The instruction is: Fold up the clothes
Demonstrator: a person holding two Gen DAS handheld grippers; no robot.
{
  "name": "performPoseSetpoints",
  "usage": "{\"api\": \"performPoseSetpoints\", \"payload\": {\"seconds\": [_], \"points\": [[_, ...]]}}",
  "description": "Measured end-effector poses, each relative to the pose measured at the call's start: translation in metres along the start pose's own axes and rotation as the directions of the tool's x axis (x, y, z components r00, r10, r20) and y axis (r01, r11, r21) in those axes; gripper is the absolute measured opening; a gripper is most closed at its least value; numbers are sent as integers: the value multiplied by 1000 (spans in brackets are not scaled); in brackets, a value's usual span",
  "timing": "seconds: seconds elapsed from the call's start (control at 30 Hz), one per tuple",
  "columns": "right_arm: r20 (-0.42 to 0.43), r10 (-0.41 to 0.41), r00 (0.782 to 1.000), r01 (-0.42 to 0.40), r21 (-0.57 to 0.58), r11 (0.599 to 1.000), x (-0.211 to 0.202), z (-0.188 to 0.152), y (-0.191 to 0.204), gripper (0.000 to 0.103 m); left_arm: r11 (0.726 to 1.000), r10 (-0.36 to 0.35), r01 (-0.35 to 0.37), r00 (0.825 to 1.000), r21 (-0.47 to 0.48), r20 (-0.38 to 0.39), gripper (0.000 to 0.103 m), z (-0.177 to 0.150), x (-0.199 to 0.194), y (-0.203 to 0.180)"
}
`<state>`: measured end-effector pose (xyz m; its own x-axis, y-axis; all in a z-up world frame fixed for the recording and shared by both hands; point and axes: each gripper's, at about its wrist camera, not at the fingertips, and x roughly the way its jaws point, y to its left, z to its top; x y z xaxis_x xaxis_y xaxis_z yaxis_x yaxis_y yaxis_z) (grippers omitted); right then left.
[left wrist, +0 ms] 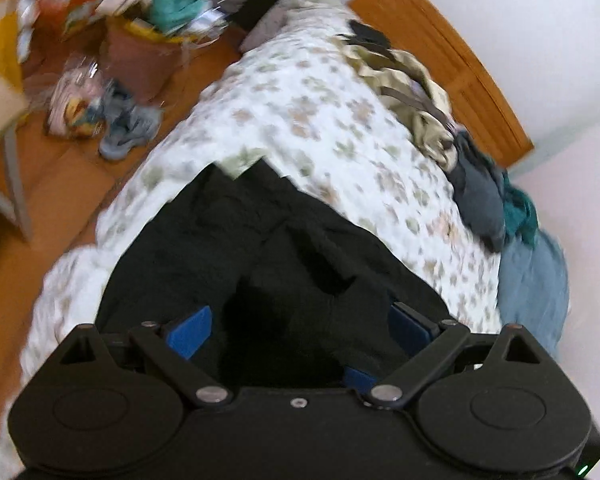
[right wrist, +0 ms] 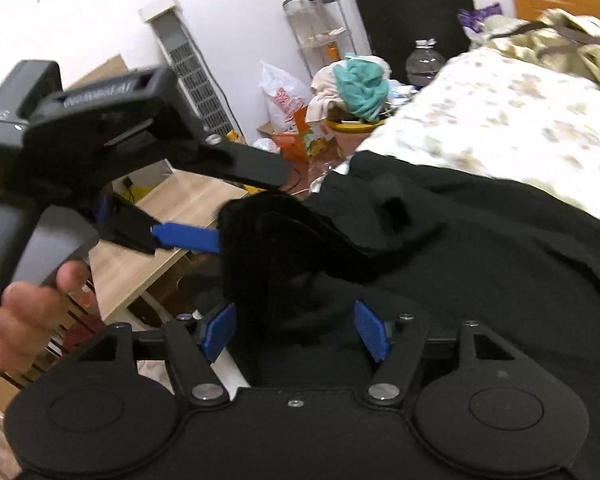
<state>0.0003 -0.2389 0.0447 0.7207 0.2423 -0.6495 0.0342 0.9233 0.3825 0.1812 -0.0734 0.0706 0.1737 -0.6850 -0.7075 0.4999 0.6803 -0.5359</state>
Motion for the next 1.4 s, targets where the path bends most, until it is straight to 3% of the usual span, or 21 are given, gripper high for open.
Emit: {"api": "performPoseSetpoints", "payload": {"seconds": [0.07,0.2,0.27,0.37,0.43,0.47,0.5,0.57,0.6,0.63,0.77,0.9,0.97,1.07,1.17,1.23,1.3,1.33,1.37,1.4], "points": [[12,-33,999,33,12,999,-22,-6,-10,71,999,10,-10,1000,47,1,96,1,-3,-11],[38,-190,981,191,-24,981,-69,-18,-34,71,982,56,-51,998,185,-24,98,-1,3,-38],[28,-259,966,260,-113,959,-75,-23,-40,71,970,85,-73,995,232,-45,98,-3,13,-47],[-3,-329,944,317,-259,912,-67,-33,-45,70,964,161,-140,984,225,-76,97,-7,34,-50],[-21,-306,952,283,-324,903,-57,-36,-43,66,957,211,-188,973,222,-87,88,-9,47,-49],[-35,-300,953,270,-349,897,-52,-37,-40,58,949,232,-208,970,236,-79,86,-11,50,-50],[-51,-295,954,255,-375,891,-47,-38,-37,41,943,249,-223,965,247,-82,82,-12,54,-49],[-86,-284,955,222,-428,876,-38,-41,-27,12,937,279,-247,954,247,-106,61,-13,60,-46],[-103,-280,955,205,-454,867,-34,-42,-22,12,938,288,-258,952,230,-107,41,-13,59,-43],[-113,-278,954,195,-470,861,-32,-43,-18,12,939,297,-269,949,213,-108,29,-12,59,-40],[-155,-211,965,130,-417,900,-45,-45,-17,9,945,314,-300,943,133,-107,21,-10,52,-24],[-204,-212,956,94,-470,878,-45,-62,-11,9,943,332,-332,936,23,-120,16,-11,45,7],[-212,-222,952,95,-486,869,-44,-67,-11,11,948,309,-317,942,-38,-131,17,-12,44,20],[-198,-212,957,88,-496,864,-58,-62,-9,35,951,251,-270,958,-153,-136,18,-11,37,38],[-148,-191,970,111,-428,897,-83,-48,-19,50,955,242,-254,966,-150,-93,29,-7,23,35],[-76,-223,972,185,-336,923,-107,-31,-37,52,955,268,-275,960,-109,-76,51,-6,13,28],[-42,-243,969,226,-235,945,-120,-20,-55,58,937,345,-348,936,-26,-77,66,-6,0,16],[-29,-259,966,250,-176,952,-124,-15,-66,61,916,400,-399,914,23,-69,66,-7,-8,10],[-25,-285,958,280,-123,952,-125,-12,-77,61,905,424,-421,904,58,-59,66,-8,-13,5],[-32,-323,946,320,-76,944,-121,-10,-89,61,907,418,-414,907,75,-53,66,-8,-16,0]]}}
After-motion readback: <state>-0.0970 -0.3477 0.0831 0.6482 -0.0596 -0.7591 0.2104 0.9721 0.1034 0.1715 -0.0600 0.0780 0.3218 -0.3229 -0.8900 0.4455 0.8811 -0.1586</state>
